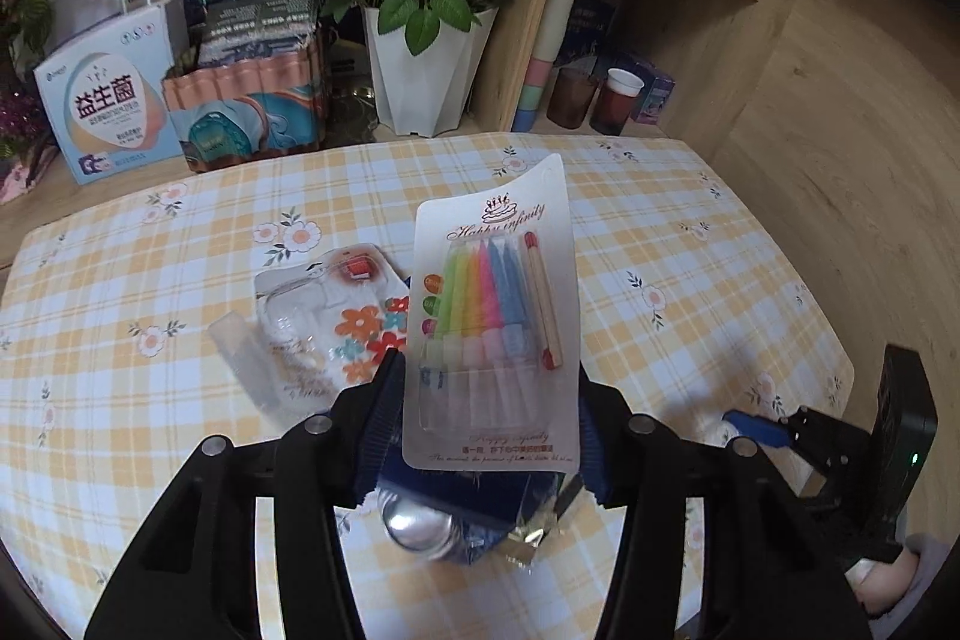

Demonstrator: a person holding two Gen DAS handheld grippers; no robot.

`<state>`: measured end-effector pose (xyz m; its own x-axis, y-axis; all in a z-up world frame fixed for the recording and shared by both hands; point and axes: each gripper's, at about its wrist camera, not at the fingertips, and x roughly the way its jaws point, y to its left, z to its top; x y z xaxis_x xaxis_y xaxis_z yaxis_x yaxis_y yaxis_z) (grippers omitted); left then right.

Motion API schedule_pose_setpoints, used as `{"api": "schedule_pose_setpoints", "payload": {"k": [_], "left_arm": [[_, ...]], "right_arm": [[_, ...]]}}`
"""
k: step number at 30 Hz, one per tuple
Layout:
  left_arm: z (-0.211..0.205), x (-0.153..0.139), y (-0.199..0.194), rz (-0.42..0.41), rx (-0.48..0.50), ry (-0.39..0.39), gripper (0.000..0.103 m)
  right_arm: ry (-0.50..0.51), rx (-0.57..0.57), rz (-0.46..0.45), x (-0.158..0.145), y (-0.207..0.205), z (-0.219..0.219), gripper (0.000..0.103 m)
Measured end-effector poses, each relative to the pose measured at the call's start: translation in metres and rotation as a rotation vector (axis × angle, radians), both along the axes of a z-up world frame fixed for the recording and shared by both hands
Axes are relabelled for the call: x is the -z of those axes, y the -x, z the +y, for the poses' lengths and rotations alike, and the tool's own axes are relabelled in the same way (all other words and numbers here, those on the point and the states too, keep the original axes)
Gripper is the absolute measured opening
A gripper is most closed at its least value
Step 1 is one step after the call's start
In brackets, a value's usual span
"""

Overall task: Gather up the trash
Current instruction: 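Carry the candle card over the pink bin and open the left gripper while the right holds the packet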

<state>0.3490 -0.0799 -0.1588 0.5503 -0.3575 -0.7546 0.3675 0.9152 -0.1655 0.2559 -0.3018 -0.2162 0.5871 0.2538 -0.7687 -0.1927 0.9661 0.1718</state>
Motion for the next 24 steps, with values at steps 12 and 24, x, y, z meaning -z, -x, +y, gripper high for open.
{"api": "schedule_pose_setpoints", "payload": {"k": [12, 24], "left_arm": [[0.034, -0.029, 0.098, -0.065, -0.017, 0.083, 0.051], [0.057, -0.035, 0.203, -0.057, -0.021, 0.152, 0.053]], "right_arm": [[0.014, -0.037, -0.066, -0.046, 0.038, 0.027, 0.054], [0.02, -0.059, -0.121, -0.077, 0.096, 0.051, 0.054]]}}
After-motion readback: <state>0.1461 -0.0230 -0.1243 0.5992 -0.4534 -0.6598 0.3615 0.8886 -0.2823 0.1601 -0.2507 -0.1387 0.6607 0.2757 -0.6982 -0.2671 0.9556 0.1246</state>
